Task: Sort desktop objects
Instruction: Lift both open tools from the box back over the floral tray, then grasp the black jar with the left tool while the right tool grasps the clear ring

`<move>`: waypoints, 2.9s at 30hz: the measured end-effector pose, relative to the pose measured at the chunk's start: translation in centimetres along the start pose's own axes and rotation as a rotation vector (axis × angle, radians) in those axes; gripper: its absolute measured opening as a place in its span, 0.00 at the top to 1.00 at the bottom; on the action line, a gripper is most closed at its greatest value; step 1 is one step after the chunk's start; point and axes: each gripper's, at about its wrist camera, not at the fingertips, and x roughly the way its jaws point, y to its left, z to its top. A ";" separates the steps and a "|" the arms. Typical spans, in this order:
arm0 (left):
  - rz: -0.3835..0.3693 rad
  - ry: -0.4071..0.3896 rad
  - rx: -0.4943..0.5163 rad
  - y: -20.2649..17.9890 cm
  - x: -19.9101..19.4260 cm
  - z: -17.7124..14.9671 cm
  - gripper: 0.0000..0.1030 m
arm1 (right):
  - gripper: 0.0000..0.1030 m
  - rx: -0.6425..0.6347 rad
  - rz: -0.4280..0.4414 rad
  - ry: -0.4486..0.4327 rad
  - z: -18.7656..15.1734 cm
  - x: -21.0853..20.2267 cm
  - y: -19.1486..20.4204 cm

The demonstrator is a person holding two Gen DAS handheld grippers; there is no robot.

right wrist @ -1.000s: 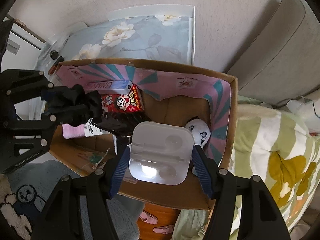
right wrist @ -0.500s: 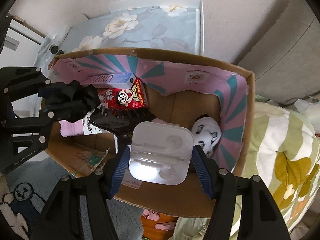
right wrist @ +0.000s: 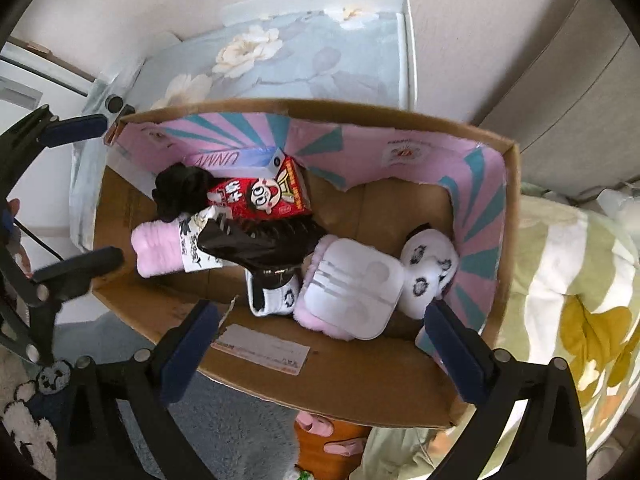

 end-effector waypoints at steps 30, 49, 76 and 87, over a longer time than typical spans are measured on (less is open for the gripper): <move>0.195 -0.176 -0.270 16.6 -11.5 -6.9 0.00 | 0.00 -0.045 -0.005 -0.114 6.5 -5.6 9.4; 0.349 -0.102 -0.483 31.8 -7.0 -14.6 0.00 | 0.01 -0.316 -0.124 -0.035 14.9 4.0 23.8; 0.231 -0.025 -0.466 37.1 4.9 -14.7 0.22 | 0.14 -0.272 -0.195 0.150 19.9 15.5 24.2; 0.163 0.018 -0.487 36.4 6.0 -15.3 0.72 | 0.48 -0.283 -0.211 0.174 19.7 16.2 24.4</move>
